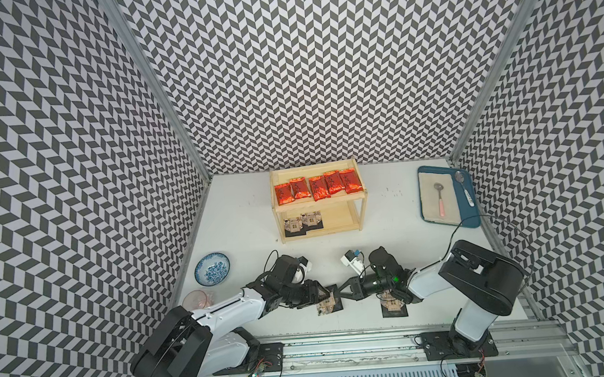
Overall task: Place the tea bags on the shelf by color
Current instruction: Pick up the tea bag from the center of the board.
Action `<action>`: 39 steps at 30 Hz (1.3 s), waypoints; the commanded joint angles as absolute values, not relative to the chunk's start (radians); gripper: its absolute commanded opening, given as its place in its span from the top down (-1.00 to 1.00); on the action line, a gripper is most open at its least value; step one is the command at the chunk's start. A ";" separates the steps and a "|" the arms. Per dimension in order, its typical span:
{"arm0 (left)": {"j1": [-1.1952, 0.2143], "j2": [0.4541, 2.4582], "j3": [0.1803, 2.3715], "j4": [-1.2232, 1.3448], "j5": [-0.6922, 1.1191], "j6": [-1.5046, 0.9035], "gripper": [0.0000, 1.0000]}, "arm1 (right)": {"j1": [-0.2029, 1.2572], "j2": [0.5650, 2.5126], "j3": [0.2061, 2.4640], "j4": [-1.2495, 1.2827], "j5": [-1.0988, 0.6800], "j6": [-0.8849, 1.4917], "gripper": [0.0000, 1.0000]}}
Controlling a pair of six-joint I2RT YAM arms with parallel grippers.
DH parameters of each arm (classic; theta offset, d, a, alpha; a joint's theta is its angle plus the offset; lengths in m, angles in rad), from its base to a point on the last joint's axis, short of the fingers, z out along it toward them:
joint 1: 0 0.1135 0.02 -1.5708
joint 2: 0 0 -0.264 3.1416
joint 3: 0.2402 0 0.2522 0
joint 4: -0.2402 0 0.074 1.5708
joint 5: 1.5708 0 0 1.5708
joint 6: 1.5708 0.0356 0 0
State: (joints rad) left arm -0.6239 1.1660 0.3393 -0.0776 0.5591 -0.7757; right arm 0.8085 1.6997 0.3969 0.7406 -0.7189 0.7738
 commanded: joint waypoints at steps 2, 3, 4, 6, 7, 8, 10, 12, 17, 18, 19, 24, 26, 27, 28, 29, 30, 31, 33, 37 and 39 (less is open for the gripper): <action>-0.521 1.025 0.365 -0.070 0.585 -0.768 -0.22 | 0.750 1.587 0.341 0.831 -0.738 0.807 1.00; -0.489 0.987 0.364 -0.043 0.611 -0.780 -0.26 | 0.729 1.554 0.329 0.842 -0.748 0.815 1.00; -0.455 0.950 0.362 -0.008 0.643 -0.799 -0.33 | 0.706 1.518 0.322 0.849 -0.765 0.821 1.00; -0.399 0.905 0.352 0.071 0.718 -0.838 -0.43 | 0.667 1.463 0.313 0.869 -0.799 0.842 1.00; -0.377 0.899 0.348 0.123 0.767 -0.858 -0.45 | 0.649 1.436 0.314 0.873 -0.817 0.852 1.00; -0.364 0.903 0.346 0.179 0.829 -0.878 -0.46 | 0.635 1.413 0.317 0.876 -0.832 0.862 1.00; -0.363 0.920 0.357 0.253 0.889 -0.896 -0.46 | 0.618 1.382 0.327 0.878 -0.850 0.882 1.00; -0.368 0.933 0.364 0.326 0.935 -0.918 -0.46 | 0.611 1.365 0.343 0.878 -0.859 0.899 1.00; -0.419 0.931 0.370 0.429 0.950 -0.948 -0.35 | 0.611 1.384 0.362 0.977 -0.872 0.992 1.00; -0.431 0.933 0.373 0.429 0.945 -0.947 -0.30 | 0.611 1.391 0.363 0.995 -0.873 1.006 1.00; -0.443 0.934 0.374 0.424 0.938 -0.942 -0.24 | 0.611 1.399 0.364 1.017 -0.873 1.021 1.00; -0.455 0.934 0.367 0.377 0.911 -0.923 -0.09 | 0.611 1.410 0.362 1.076 -0.880 1.060 1.00; -0.445 0.925 0.376 0.325 0.893 -0.898 -0.09 | 0.609 1.405 0.359 1.070 -0.885 1.060 1.00; -0.439 0.917 0.375 0.317 0.891 -0.897 -0.09 | 0.605 1.401 0.356 1.064 -0.887 1.057 1.00; -0.423 0.904 0.377 0.306 0.890 -0.893 -0.09 | 0.600 1.390 0.352 1.054 -0.890 1.052 1.00; -0.406 0.891 0.379 0.288 0.887 -0.887 -0.09 | 0.594 1.378 0.348 1.037 -0.892 1.044 1.00; -0.393 0.879 0.384 0.266 0.881 -0.875 -0.10 | 0.589 1.366 0.345 1.017 -0.894 1.034 1.00; -0.378 0.867 0.391 0.233 0.871 -0.857 -0.11 | 0.584 1.352 0.345 0.989 -0.894 1.023 1.00; -0.365 0.859 0.402 0.176 0.852 -0.824 -0.13 | 0.580 1.322 0.355 0.930 -0.889 0.996 1.00; -0.377 0.884 0.390 0.216 0.886 -0.829 -0.16 | 0.580 1.307 0.382 0.884 -0.885 0.978 1.00; -0.403 0.884 0.393 0.254 0.894 -0.838 -0.16 | 0.581 1.319 0.392 0.888 -0.887 0.980 1.00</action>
